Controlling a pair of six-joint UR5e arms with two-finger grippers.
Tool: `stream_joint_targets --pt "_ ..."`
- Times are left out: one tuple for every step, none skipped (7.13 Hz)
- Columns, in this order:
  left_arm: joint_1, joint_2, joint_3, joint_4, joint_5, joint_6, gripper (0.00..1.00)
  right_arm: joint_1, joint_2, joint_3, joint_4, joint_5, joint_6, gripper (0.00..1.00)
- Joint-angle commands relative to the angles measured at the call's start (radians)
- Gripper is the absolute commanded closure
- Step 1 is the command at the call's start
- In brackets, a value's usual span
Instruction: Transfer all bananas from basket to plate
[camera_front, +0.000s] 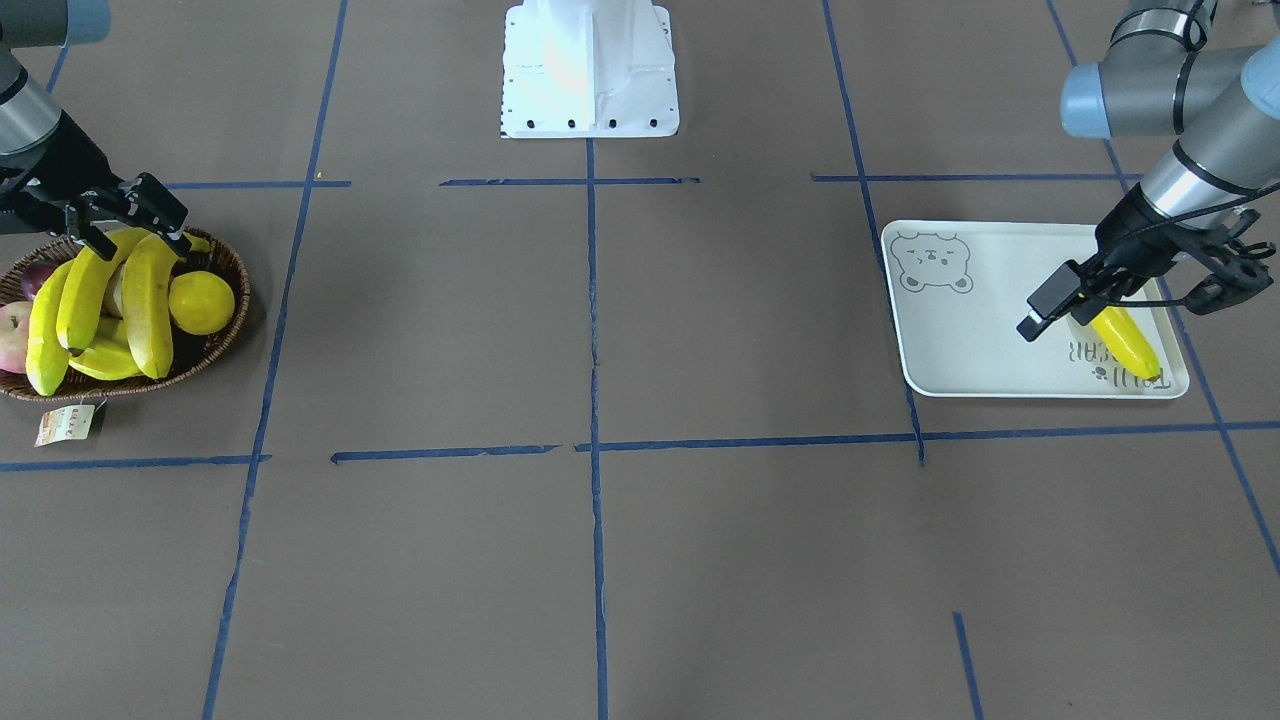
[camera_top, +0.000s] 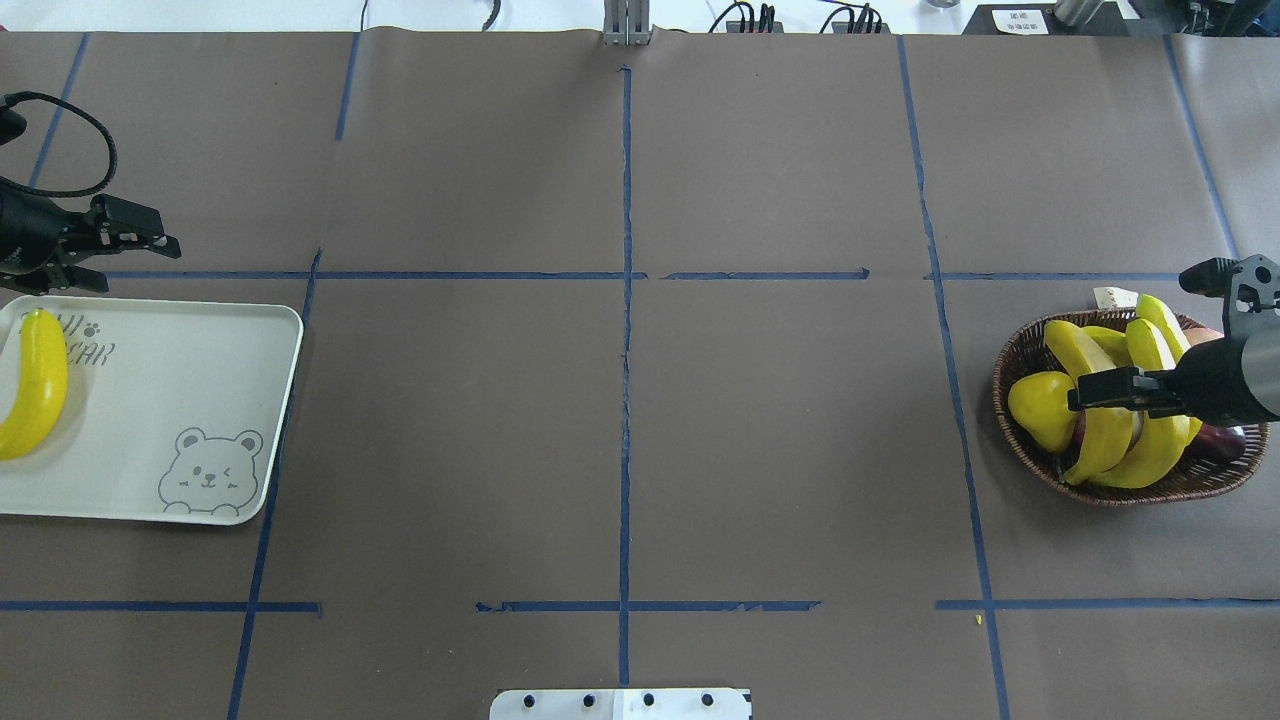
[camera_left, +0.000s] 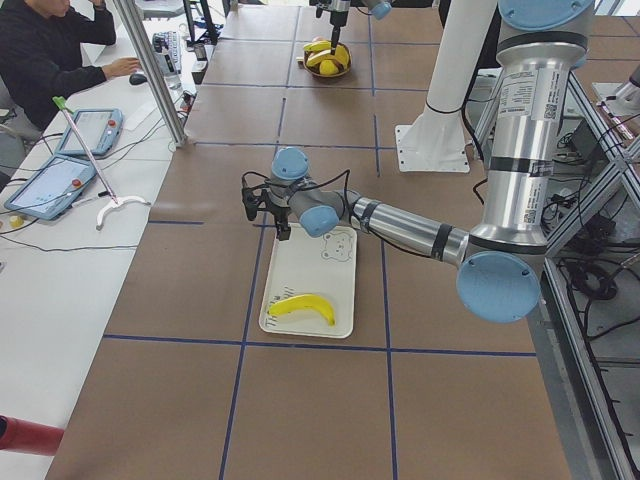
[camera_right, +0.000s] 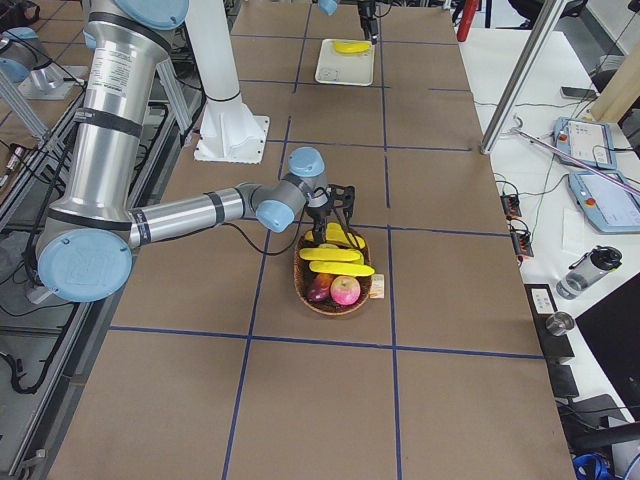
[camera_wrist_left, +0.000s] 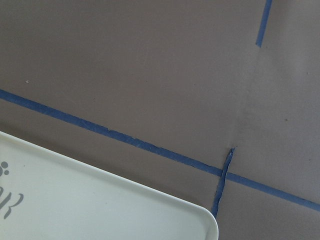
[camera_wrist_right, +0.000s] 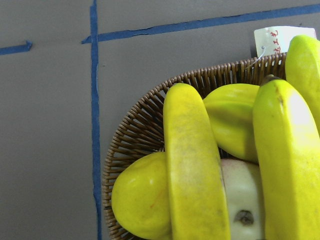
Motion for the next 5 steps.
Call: stream_joint_targets --pt "0.0 -0.001 -0.006 0.0 0.0 -0.001 0.0 -0.008 0.006 -0.02 0.002 0.0 0.001 0.02" --pt "0.0 -0.001 -0.006 0.0 0.0 -0.001 0.0 -0.014 0.015 -0.02 -0.001 0.0 0.005 0.09" --pt "0.0 -0.001 -0.006 0.0 0.0 -0.001 0.0 -0.018 0.024 -0.02 -0.008 0.002 0.005 0.26" --pt "0.0 0.001 -0.006 0.0 0.0 -0.001 0.0 -0.022 0.026 -0.02 -0.008 0.003 0.005 0.45" --pt "0.0 0.001 -0.006 0.0 0.0 -0.001 0.0 -0.022 0.024 -0.02 -0.004 0.008 0.001 0.65"
